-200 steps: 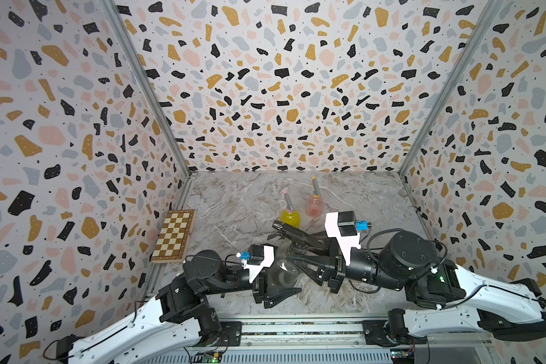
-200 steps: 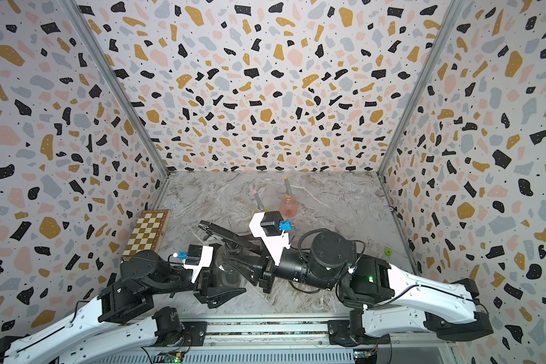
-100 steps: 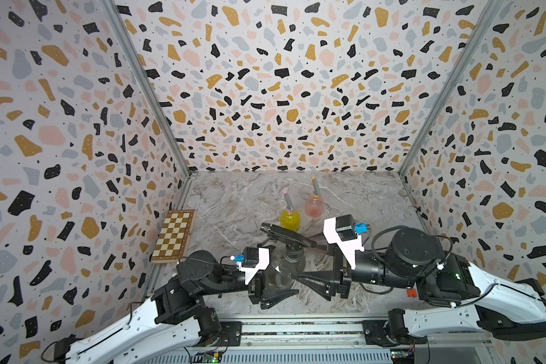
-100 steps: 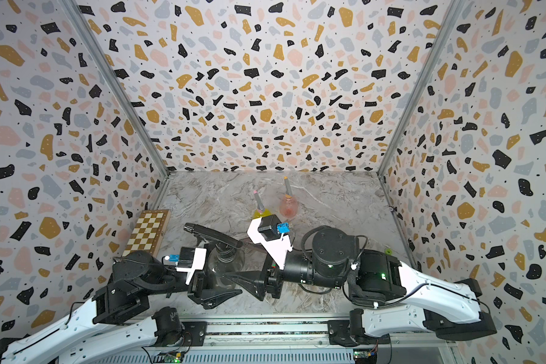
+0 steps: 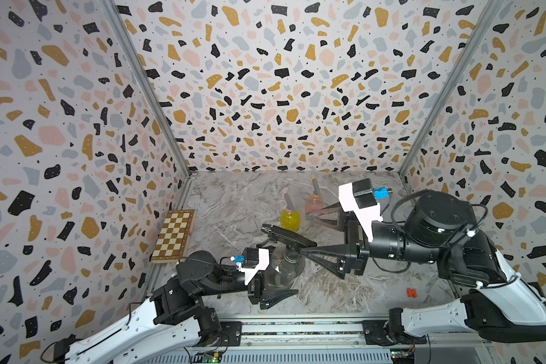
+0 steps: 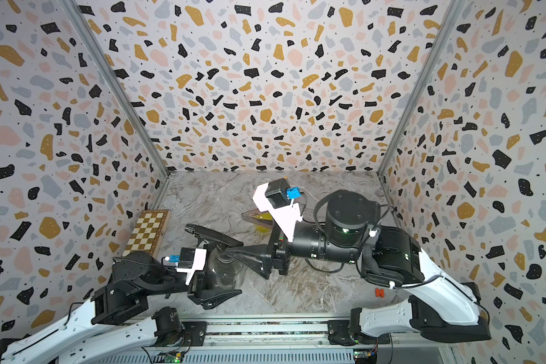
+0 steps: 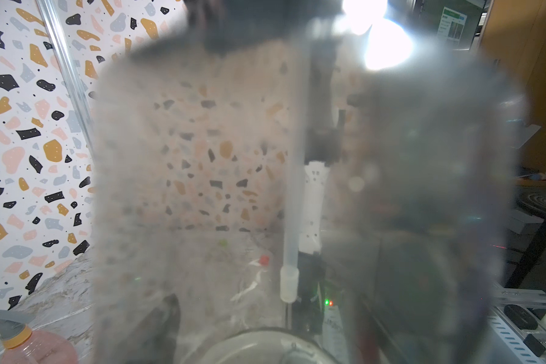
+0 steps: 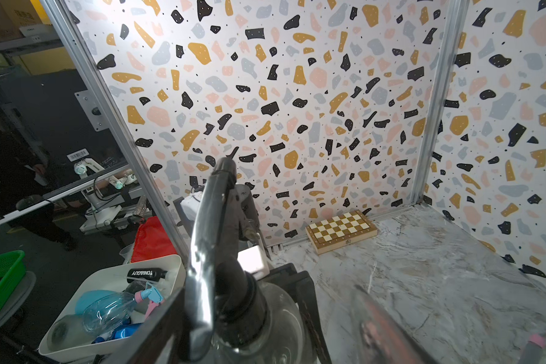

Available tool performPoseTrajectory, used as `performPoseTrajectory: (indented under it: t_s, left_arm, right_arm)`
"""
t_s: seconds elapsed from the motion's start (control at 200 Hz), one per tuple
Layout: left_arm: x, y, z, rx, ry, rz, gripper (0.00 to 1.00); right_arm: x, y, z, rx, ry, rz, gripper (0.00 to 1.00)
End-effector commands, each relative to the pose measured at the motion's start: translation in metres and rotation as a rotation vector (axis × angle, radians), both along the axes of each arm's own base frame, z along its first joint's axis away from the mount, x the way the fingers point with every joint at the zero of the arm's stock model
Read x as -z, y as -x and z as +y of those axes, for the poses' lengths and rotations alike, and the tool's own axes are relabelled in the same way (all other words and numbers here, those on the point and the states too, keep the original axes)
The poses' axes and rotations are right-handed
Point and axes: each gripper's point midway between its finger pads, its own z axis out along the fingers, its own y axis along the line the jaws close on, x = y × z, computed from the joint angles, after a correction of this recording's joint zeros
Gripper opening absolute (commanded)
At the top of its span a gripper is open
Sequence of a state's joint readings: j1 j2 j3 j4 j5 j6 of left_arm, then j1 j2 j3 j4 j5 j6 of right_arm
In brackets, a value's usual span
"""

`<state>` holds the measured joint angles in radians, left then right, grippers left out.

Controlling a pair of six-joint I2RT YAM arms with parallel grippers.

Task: Attach spray nozzles to spray bottles
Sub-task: Screw the spray nozzle on the spray bottle.

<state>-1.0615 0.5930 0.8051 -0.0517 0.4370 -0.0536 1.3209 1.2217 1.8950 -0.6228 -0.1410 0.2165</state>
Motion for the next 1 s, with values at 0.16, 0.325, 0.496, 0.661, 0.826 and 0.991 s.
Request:
performPoseTrajectory:
  t_s: [0.16, 0.325, 0.496, 0.661, 0.826, 0.991]
  left_arm:
    - [-0.014, -0.001, 0.003, -0.018, 0.029, -0.037, 0.00]
    - [-0.011, -0.004, 0.002, -0.030, 0.021, -0.029, 0.00]
    - [-0.013, -0.007, 0.001, -0.041, 0.034, -0.022, 0.00]
    - [-0.018, -0.014, 0.002, -0.082, 0.074, 0.008, 0.00]
    - [-0.027, -0.020, 0.003, -0.101, 0.152, 0.061, 0.00]
    - [-0.031, -0.027, 0.006, -0.139, 0.189, 0.065, 0.00]
  right_arm:
    - [-0.002, 0.001, 0.006, -0.060, 0.032, 0.007, 0.71]
    - [-0.001, 0.004, 0.009, -0.080, 0.039, 0.015, 0.59]
    - [0.003, 0.002, 0.009, -0.072, 0.049, 0.015, 0.42]
    - [0.011, -0.001, 0.010, -0.055, 0.053, 0.015, 0.26]
    - [0.018, -0.005, 0.012, -0.036, 0.056, 0.014, 0.13]
    - [0.029, -0.007, 0.018, -0.034, 0.086, 0.029, 0.00]
